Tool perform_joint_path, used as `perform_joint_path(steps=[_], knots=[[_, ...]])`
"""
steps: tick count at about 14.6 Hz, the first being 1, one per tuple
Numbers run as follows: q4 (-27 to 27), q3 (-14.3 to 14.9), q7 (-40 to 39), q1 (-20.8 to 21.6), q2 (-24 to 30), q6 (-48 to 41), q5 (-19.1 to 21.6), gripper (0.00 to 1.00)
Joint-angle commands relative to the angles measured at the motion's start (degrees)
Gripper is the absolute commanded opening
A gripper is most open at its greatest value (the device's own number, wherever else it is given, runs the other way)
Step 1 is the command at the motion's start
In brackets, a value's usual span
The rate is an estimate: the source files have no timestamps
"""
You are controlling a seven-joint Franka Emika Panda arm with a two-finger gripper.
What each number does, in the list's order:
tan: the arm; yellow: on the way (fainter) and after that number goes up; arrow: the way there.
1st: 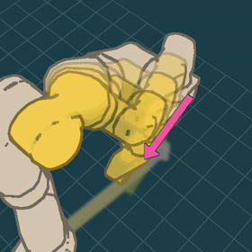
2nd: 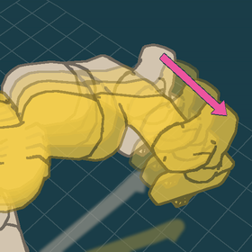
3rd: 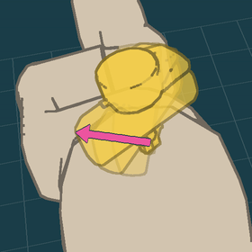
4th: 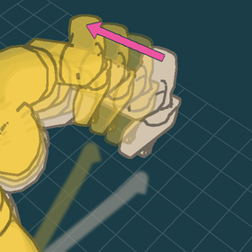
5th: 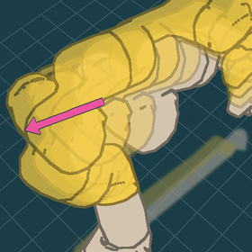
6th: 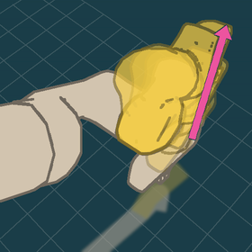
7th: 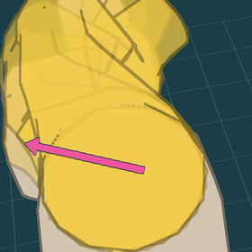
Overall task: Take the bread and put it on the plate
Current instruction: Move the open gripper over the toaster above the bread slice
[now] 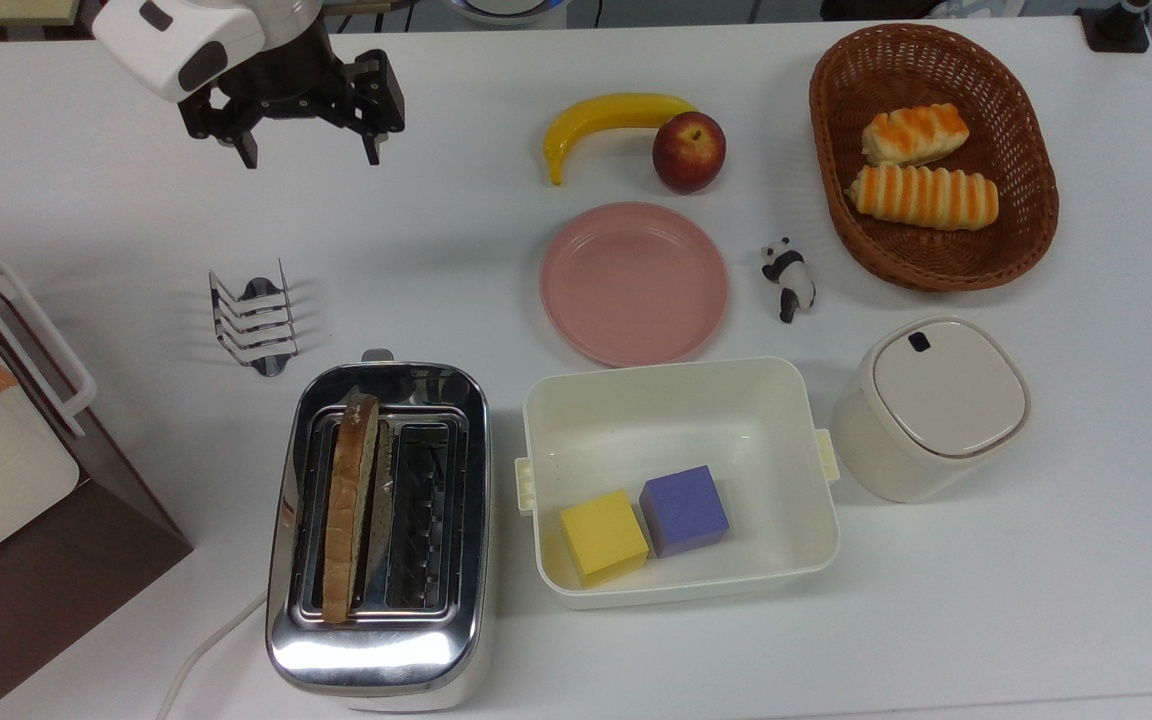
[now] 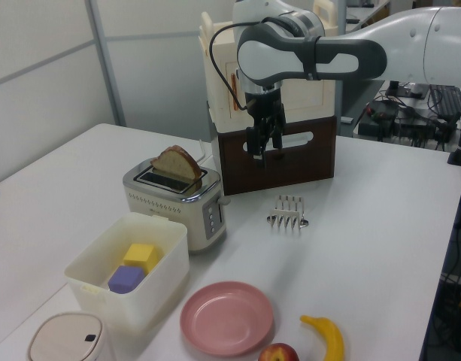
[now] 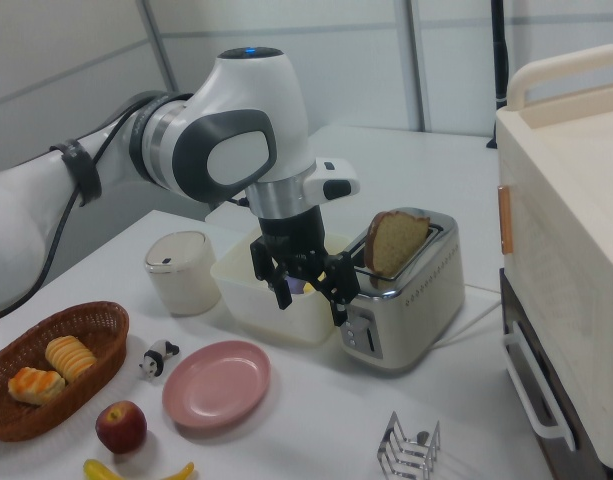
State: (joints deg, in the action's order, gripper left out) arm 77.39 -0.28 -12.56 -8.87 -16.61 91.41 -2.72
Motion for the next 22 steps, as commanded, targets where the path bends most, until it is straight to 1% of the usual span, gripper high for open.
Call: perform_joint_path(steps=[1, 6, 11, 15, 19, 22], knots=[[1.5, 0.2, 3.6, 0.3, 1.1, 3.9, 1.1, 1.0], [1.5, 0.1, 5.2, 0.5, -0.3, 8.2, 1.3, 1.0], [1.6, 0.0, 10.6, 0.7, -2.3, 18.3, 5.0, 1.0], [1.6, -0.2, 12.3, 0.7, -3.7, 25.3, 9.4, 1.0], [1.7, -0.3, 12.3, 0.9, -5.7, 33.1, 14.9, 1.0], [1.7, -0.5, 12.2, 1.0, -6.6, 37.9, 16.9, 1.0]])
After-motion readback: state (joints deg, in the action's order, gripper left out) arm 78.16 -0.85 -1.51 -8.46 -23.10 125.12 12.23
